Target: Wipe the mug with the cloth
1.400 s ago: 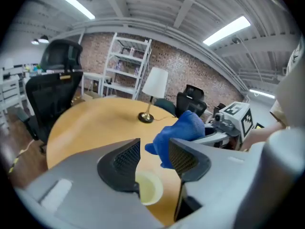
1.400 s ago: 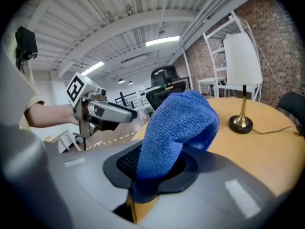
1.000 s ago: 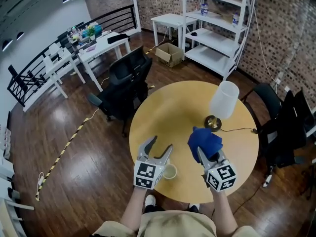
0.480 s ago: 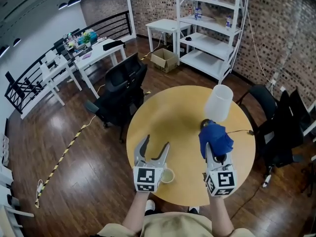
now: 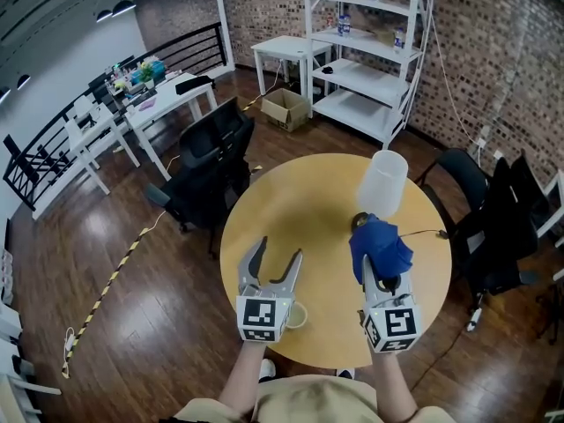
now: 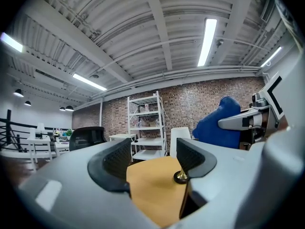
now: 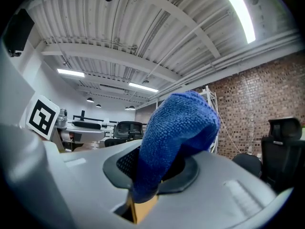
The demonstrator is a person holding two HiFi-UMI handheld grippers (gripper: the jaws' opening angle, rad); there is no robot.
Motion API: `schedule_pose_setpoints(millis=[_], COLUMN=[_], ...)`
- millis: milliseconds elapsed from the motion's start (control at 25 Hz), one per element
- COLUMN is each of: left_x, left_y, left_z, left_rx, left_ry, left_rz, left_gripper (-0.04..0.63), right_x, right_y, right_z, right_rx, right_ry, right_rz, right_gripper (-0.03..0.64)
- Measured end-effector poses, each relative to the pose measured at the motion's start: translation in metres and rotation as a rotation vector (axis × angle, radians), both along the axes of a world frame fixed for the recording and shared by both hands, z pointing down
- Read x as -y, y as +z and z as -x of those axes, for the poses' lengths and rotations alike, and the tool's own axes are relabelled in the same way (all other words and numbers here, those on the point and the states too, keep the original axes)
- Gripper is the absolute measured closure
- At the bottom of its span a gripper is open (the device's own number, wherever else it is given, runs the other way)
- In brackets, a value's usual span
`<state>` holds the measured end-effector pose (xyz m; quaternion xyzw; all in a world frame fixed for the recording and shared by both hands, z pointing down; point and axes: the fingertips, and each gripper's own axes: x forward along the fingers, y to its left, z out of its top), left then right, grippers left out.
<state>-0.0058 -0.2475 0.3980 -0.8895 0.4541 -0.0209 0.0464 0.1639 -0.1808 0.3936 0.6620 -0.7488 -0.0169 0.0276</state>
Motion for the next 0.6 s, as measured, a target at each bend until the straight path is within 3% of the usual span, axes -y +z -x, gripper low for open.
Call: schedule_pose_setpoints(millis=[600], left_x=[-0.0004], left_y=[-0.0099], left_z=[-0.0108], left_rx=[-0.013], left_ry=[0.031], left_rz=[-0.04], left_gripper=[0.328], right_x=[-0.0019], right_y=[-0.0045], right_z=[0.0039], right_rx=[-0.01], right_ry=[-0.005], right_rz=[-0.021], right_gripper=[0.546])
